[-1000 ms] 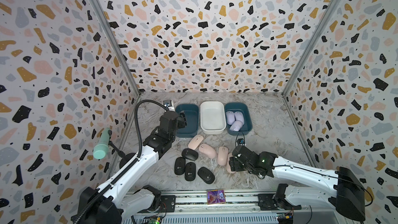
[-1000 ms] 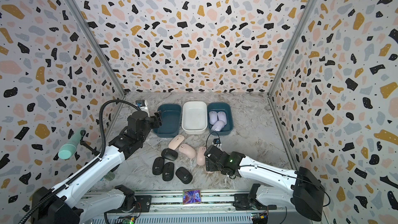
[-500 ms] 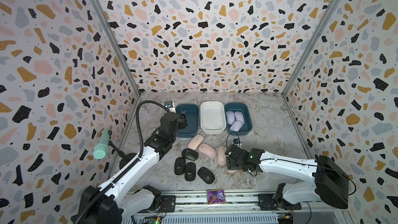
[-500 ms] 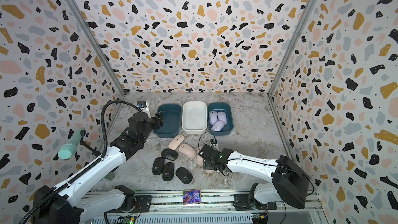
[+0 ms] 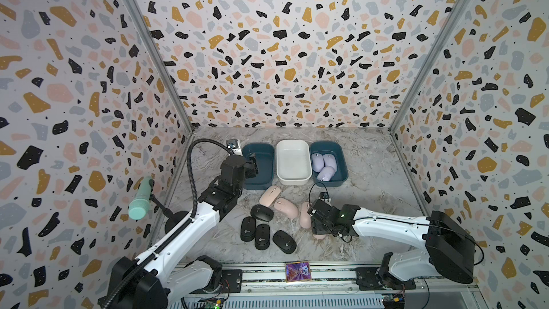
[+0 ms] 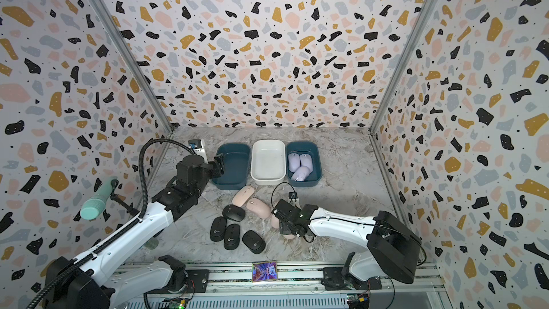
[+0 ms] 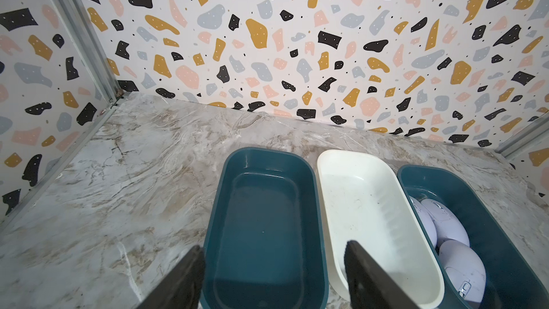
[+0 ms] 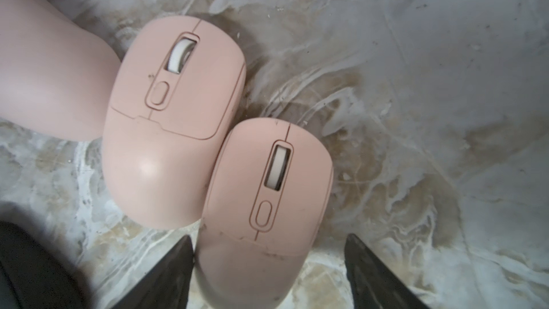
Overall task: Place the mice by color into the storage box
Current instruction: Pick up the mouse from the center of the board.
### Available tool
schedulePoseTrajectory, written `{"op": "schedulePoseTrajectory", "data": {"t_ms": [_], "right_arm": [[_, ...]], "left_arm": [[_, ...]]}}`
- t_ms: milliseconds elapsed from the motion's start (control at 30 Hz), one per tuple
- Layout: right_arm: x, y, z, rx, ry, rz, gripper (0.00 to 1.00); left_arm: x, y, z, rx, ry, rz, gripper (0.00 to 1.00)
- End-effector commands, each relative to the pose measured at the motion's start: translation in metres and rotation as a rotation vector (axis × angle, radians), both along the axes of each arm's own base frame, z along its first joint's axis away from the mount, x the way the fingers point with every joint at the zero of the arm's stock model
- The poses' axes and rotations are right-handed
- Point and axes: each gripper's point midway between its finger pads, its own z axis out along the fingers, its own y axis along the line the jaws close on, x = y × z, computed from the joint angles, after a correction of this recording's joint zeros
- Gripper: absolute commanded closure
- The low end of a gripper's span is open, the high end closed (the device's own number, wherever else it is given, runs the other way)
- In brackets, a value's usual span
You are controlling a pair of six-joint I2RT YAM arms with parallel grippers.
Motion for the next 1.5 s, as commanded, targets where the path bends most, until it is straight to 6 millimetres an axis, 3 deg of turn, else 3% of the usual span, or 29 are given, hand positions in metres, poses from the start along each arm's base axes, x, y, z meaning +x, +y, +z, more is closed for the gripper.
{"op": "schedulePoseTrajectory", "data": {"t_ms": [0,567,1200,1467], "right_arm": [[0.000,-0.005,-0.001,-0.012,0.010,-0.008,0.20],[0.001,-0.011,-0.016,-0.004,0.049,-0.021,0.22],[0.008,-0.022,-0.025,0.007,0.058,-0.034,0.39],[0.015,-0.023,-0.011,0.014,0.016,-0.036,0.45]], "left_arm": [[-0.001,0.001,0.010,-0.004,-0.040,0.004,0.27],[-0.002,0.004,0.011,0.009,-0.044,0.014,0.27],[-0.001,0.003,0.012,0.007,-0.041,0.016,0.27],[-0.001,0.004,0.011,0.012,-0.039,0.021,0.27]]}}
